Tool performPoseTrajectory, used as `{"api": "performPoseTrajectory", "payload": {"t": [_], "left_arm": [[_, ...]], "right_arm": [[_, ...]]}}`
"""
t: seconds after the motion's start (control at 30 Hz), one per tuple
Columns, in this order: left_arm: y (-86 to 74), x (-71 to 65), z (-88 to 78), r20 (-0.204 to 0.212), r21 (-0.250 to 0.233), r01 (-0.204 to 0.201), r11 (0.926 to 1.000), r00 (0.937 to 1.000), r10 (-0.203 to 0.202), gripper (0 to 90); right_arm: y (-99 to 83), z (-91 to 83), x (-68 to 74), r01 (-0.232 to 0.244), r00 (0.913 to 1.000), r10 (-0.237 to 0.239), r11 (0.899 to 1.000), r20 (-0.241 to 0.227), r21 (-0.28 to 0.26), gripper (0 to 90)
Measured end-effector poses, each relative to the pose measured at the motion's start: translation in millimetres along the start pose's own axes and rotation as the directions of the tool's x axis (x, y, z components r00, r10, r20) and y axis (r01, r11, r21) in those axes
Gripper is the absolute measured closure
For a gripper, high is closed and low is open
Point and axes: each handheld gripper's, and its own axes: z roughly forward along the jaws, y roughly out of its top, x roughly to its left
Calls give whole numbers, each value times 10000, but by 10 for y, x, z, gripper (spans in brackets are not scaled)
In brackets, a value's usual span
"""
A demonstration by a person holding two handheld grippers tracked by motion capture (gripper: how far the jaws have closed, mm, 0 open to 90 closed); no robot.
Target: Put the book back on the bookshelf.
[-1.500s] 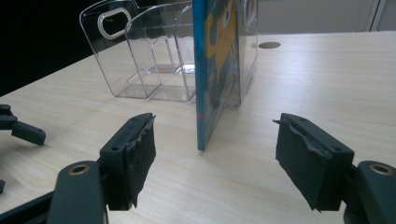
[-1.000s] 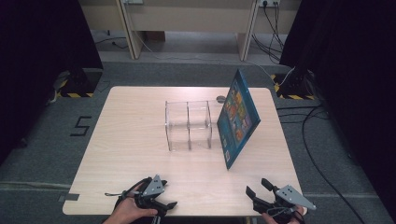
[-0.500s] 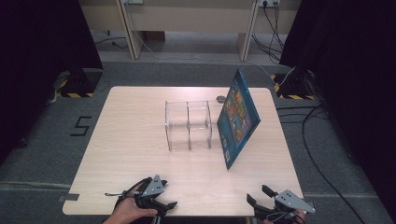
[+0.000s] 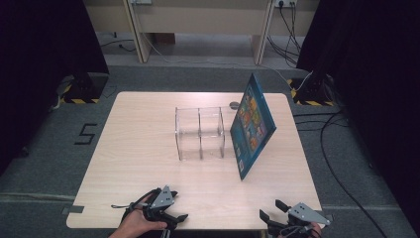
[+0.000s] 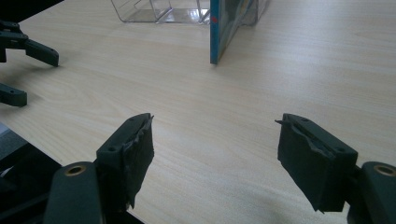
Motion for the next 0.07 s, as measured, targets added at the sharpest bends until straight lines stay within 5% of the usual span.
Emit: {"api": "performPoseTrajectory", "payload": {"t": [0.07], "left_arm": [[-1, 3, 2, 9, -18, 7, 10000, 10000, -7, 137]], "right_arm": [[1, -3, 0, -6, 10000, 6, 10000, 18, -20, 274]]}}
